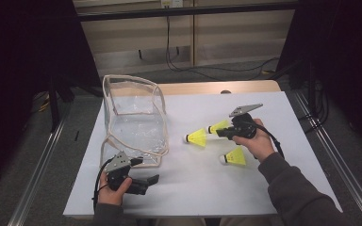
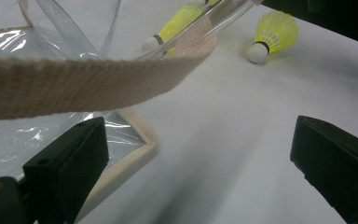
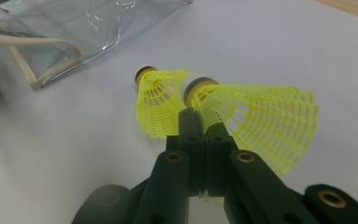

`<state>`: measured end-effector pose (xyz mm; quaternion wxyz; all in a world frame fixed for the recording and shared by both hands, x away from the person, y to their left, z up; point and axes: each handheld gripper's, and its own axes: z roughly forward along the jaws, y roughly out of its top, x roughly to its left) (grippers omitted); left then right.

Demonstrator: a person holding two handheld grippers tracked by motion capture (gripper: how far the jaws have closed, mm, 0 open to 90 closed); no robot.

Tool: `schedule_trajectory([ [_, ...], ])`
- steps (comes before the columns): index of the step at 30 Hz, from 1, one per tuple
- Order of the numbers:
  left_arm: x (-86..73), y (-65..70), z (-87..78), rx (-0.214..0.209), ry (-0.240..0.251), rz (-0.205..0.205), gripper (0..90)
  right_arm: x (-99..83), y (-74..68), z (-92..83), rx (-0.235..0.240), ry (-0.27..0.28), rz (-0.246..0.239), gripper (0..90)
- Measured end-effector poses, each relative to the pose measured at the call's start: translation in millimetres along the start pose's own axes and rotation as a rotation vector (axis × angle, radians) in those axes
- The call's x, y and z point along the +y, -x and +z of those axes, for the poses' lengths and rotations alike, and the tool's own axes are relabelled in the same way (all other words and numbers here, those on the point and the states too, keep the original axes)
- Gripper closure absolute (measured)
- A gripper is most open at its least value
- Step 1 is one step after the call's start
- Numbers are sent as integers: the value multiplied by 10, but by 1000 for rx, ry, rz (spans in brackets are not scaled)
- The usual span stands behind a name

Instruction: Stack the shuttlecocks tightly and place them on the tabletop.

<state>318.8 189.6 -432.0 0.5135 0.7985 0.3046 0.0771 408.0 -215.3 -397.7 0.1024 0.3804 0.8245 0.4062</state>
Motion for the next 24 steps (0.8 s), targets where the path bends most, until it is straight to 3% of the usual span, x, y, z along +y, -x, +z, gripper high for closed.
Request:
schedule_trajectory([
  [24, -1, -2, -1, 1, 7, -1, 43, 26, -59, 117, 20, -33, -13, 889],
])
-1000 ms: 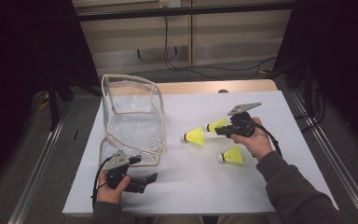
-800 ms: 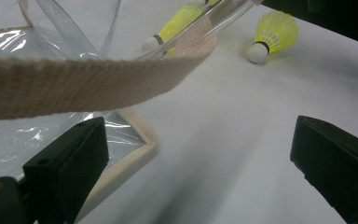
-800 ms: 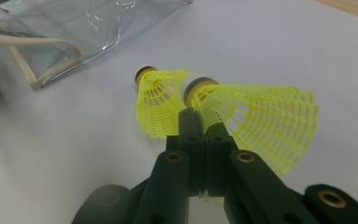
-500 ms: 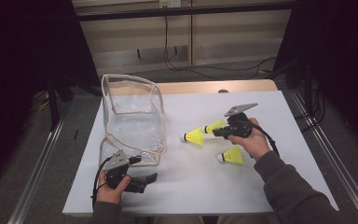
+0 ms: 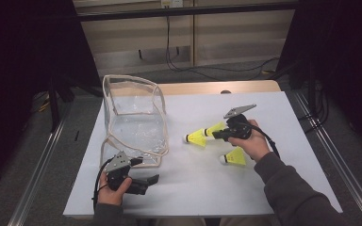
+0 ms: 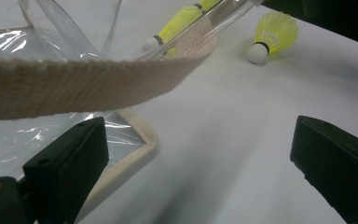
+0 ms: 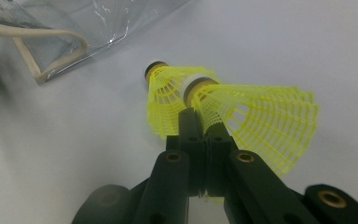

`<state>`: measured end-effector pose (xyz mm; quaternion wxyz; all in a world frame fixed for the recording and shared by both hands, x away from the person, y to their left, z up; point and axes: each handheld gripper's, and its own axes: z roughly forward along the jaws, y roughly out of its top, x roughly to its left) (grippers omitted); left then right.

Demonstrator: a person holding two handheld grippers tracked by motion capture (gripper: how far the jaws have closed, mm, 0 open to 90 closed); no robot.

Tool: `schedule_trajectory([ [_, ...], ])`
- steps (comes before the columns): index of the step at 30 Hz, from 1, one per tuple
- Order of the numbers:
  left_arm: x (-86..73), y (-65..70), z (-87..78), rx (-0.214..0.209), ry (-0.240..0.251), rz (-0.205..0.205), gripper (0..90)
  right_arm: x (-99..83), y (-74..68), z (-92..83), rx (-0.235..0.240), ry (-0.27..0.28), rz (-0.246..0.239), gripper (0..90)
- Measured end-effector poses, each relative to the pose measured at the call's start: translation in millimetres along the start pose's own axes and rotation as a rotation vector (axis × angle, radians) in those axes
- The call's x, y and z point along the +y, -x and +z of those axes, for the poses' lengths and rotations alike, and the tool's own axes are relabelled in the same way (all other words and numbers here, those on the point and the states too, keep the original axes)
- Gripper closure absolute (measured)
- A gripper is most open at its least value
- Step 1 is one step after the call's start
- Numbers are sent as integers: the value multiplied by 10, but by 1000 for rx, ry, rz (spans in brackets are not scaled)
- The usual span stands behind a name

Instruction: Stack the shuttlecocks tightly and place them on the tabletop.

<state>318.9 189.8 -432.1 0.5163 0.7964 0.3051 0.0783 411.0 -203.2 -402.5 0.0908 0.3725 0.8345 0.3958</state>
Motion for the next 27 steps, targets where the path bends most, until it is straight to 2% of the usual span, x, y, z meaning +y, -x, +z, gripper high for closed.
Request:
schedule_trajectory([
  [27, 0, -1, 0, -1, -2, 0, 43, 37, -26, 116, 21, -23, -12, 889],
])
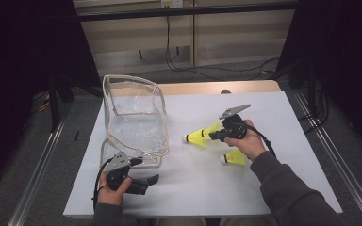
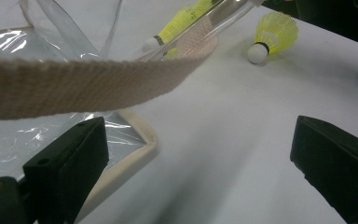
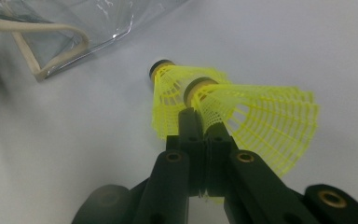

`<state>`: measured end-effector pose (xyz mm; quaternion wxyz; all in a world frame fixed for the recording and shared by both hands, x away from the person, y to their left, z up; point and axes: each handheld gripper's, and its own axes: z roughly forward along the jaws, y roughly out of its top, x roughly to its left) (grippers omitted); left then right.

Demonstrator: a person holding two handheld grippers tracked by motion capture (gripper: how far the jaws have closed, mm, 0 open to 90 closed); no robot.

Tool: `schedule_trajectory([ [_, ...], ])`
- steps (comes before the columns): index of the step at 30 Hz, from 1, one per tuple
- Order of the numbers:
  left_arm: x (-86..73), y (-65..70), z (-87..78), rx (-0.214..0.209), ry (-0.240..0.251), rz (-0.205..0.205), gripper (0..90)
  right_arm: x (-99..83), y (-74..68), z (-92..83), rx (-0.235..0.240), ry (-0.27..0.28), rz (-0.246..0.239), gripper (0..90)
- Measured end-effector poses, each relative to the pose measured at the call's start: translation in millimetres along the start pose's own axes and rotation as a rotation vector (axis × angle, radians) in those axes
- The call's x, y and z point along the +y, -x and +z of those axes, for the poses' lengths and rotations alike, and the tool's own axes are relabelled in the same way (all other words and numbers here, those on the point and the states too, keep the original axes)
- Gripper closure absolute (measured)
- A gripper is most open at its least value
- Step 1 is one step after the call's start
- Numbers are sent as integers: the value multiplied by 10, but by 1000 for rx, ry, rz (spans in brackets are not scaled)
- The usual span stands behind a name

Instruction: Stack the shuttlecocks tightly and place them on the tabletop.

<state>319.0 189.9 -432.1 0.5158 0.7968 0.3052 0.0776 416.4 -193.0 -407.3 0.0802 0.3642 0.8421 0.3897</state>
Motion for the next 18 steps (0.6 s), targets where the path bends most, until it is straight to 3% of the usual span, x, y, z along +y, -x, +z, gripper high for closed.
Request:
schedule_trajectory([
  [18, 0, -3, 1, -1, -1, -2, 43, 31, -12, 26, 6, -5, -3, 889],
])
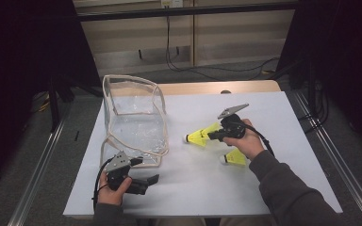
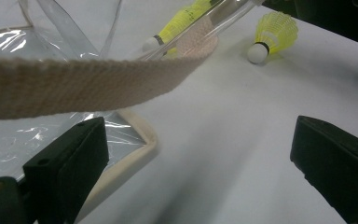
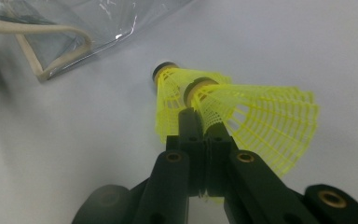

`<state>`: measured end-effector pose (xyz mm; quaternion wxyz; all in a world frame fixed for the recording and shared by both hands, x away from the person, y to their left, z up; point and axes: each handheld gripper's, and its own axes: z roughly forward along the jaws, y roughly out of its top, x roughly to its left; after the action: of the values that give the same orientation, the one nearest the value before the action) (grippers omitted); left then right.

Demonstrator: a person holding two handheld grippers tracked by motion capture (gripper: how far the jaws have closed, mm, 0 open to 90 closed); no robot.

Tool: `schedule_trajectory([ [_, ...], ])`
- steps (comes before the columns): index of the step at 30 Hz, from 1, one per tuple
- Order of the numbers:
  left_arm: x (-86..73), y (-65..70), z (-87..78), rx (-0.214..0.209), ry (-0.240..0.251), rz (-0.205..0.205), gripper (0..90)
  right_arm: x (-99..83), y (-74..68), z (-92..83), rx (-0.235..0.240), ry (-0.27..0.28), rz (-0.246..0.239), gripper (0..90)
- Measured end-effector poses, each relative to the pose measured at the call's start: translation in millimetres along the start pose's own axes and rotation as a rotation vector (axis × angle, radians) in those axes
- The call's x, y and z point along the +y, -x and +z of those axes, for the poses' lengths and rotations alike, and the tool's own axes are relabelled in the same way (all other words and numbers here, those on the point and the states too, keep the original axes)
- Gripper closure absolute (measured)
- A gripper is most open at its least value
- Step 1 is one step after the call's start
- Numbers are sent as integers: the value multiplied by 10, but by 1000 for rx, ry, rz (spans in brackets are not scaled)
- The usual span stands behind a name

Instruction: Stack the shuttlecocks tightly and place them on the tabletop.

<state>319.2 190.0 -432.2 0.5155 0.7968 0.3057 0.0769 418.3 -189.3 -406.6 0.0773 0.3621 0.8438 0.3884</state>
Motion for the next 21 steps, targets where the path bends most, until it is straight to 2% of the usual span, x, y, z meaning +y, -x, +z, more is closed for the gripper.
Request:
schedule_trajectory([
  [21, 2, -3, -5, 0, 0, 1, 43, 75, -44, 7, 15, 20, -1, 889],
])
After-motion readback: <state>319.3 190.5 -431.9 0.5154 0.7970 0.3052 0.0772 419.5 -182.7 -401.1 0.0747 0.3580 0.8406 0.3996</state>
